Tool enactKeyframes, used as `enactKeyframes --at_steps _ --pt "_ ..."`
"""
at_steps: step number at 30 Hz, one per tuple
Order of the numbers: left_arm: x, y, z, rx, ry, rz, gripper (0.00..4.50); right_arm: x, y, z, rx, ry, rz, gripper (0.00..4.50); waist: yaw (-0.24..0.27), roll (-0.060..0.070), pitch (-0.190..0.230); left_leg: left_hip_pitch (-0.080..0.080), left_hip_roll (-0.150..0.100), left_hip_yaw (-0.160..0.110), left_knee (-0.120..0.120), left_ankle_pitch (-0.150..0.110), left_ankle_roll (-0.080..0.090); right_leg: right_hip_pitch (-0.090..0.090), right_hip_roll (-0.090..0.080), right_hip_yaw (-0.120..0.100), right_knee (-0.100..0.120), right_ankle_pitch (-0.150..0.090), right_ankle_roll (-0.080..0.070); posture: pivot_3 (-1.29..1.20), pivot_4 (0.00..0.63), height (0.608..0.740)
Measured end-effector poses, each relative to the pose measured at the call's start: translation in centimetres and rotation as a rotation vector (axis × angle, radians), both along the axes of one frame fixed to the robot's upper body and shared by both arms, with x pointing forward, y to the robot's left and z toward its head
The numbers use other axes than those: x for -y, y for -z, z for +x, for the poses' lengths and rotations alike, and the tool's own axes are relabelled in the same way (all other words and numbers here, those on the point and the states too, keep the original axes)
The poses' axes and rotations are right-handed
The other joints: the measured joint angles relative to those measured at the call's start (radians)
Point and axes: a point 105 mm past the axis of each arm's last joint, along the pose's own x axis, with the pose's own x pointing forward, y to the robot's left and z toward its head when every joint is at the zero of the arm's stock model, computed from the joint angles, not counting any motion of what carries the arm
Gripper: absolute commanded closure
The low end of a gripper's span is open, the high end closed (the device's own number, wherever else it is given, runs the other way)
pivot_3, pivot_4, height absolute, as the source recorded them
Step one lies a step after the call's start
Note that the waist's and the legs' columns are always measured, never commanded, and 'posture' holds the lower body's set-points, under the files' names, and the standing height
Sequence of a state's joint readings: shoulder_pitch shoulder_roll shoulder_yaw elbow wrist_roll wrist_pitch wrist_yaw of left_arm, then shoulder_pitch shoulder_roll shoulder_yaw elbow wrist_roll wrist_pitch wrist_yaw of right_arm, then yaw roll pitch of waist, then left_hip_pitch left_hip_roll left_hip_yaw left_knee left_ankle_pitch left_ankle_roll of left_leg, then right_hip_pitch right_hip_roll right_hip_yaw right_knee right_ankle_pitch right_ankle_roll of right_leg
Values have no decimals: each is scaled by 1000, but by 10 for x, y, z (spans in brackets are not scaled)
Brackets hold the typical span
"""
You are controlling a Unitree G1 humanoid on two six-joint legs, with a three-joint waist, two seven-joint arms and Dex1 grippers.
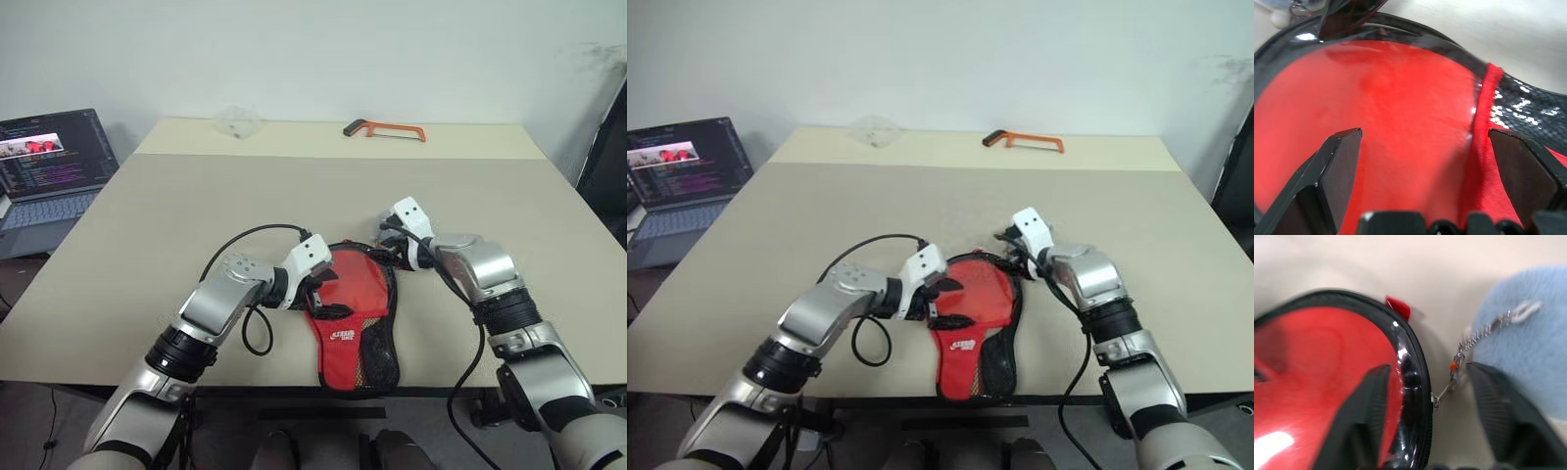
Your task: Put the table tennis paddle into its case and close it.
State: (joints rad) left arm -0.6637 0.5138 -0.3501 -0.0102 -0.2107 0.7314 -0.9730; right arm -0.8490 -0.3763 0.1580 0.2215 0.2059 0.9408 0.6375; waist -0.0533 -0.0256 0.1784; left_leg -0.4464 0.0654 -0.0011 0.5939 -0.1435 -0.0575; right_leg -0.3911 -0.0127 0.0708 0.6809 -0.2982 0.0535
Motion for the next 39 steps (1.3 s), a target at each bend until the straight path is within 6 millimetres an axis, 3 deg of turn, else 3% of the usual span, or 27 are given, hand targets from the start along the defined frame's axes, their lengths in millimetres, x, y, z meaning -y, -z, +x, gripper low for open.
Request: enactKeyframes --at_steps 2,8,10,15,19,25,37,39 --pt "3 0 4 4 -8 -7 0 1 -14 -7 3 -22 33 51 3 0 0 0 0 0 0 0 0 0 0 0 0 0 0 0 150 740" --pt "15 6 8 -18 -13 -50 0 27 -41 -24 9 -31 52 51 9 0 0 0 0 0 1 0 0 0 -1 0 0 0 0 0 150 740" --pt "25 11 9 -38 -18 -79 0 36 -48 -15 21 29 101 51 8 0 0 0 -1 0 1 0 0 0 -1 0 0 0 0 0 150 740" --pt "42 17 17 -29 -43 -119 0 63 -70 33 135 295 185 51 3 0 0 1 -1 0 2 1 1 1 -1 0 0 1 2 0 150 740" --pt "44 18 23 -8 -81 -120 0 70 -52 56 97 425 221 51 3 0 0 1 -1 1 1 1 1 2 -1 1 0 1 1 0 150 740" --pt "41 20 20 17 -95 -112 0 64 -12 64 -44 488 268 51 -3 0 0 2 -1 1 1 1 1 2 -1 1 0 1 1 0 150 740" --pt "37 23 16 28 -113 -100 0 29 10 63 -178 478 332 51 -5 0 0 5 -1 1 1 1 1 4 -1 1 1 1 1 0 150 740" --pt "37 23 15 27 -114 -101 0 25 11 62 -184 472 334 414 -5 0 0 5 -1 1 1 1 1 5 -1 1 1 1 1 0 150 740"
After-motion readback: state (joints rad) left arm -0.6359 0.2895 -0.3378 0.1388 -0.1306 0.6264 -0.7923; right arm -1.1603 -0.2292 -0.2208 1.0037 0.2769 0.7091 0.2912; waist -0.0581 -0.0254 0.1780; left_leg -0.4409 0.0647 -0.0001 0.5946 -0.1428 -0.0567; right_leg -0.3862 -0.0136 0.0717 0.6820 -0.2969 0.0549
